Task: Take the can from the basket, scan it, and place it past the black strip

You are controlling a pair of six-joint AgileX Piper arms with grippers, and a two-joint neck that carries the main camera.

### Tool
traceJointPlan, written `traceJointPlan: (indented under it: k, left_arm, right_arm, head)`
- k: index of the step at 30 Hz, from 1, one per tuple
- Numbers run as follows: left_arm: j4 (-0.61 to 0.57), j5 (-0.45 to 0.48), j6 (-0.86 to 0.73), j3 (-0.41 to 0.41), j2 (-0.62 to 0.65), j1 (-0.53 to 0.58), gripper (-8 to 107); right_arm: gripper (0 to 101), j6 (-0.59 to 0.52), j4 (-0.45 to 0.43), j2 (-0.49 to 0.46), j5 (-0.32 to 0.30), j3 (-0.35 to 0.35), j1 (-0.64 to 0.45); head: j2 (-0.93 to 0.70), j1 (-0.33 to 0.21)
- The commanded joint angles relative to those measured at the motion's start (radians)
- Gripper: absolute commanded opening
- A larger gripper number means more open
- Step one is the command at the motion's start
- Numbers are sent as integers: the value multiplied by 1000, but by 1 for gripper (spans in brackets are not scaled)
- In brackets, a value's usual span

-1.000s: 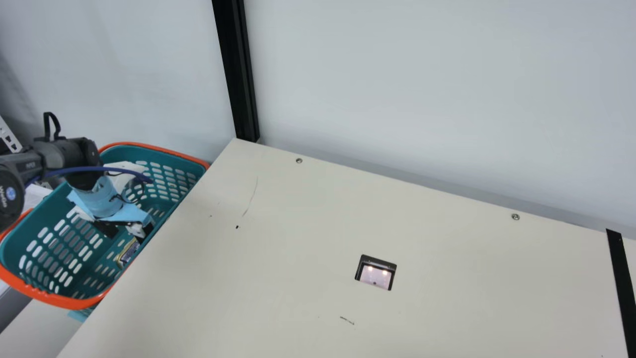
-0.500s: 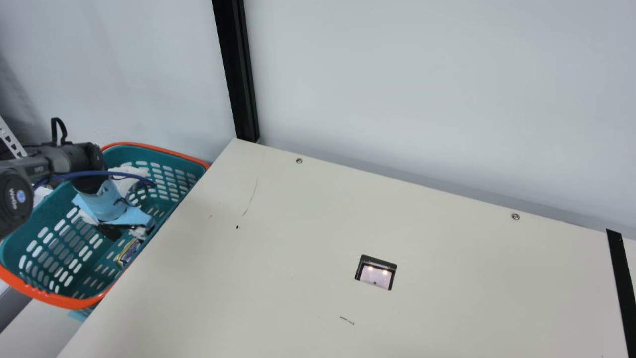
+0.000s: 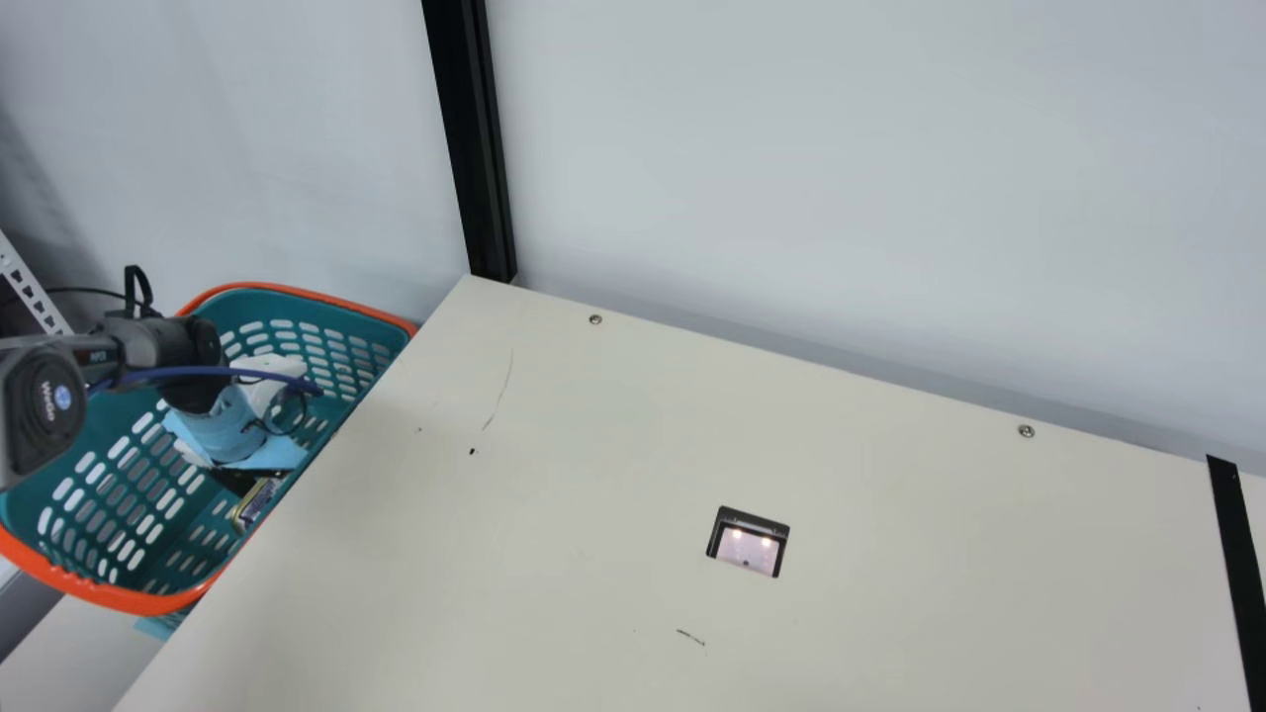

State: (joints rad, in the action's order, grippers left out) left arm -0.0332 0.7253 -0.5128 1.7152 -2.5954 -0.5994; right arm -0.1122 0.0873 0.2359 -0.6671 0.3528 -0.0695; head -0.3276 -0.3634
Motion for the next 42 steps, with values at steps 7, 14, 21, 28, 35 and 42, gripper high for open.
traceJointPlan:
  k: [7, 14, 21, 28, 35, 42]
  left_arm:
    - [-22, -15, 3, 22, -29, -6, 90]
    - [-36, -11, 7, 44, -57, -13, 90]
    - [-54, -8, 4, 49, -75, -21, 10]
    - [-145, -57, -72, 1, 3, -35, 10]
    - [-300, -114, -194, -74, 169, -55, 10]
    - [-456, -134, -298, -121, 347, -77, 10]
  right_arm:
    - [101, 0, 0, 0, 0, 0, 0]
    - [101, 0, 0, 0, 0, 0, 0]
    - [101, 0, 0, 0, 0, 0, 0]
    - [101, 0, -1, 0, 0, 0, 0]
    - [101, 0, -1, 0, 0, 0, 0]
    - [101, 0, -1, 0, 0, 0, 0]
  head:
    - [-34, -27]
    - [-34, -27]
    - [-34, -27]
    - [-34, -27]
    - [-34, -27]
    - [-34, -27]
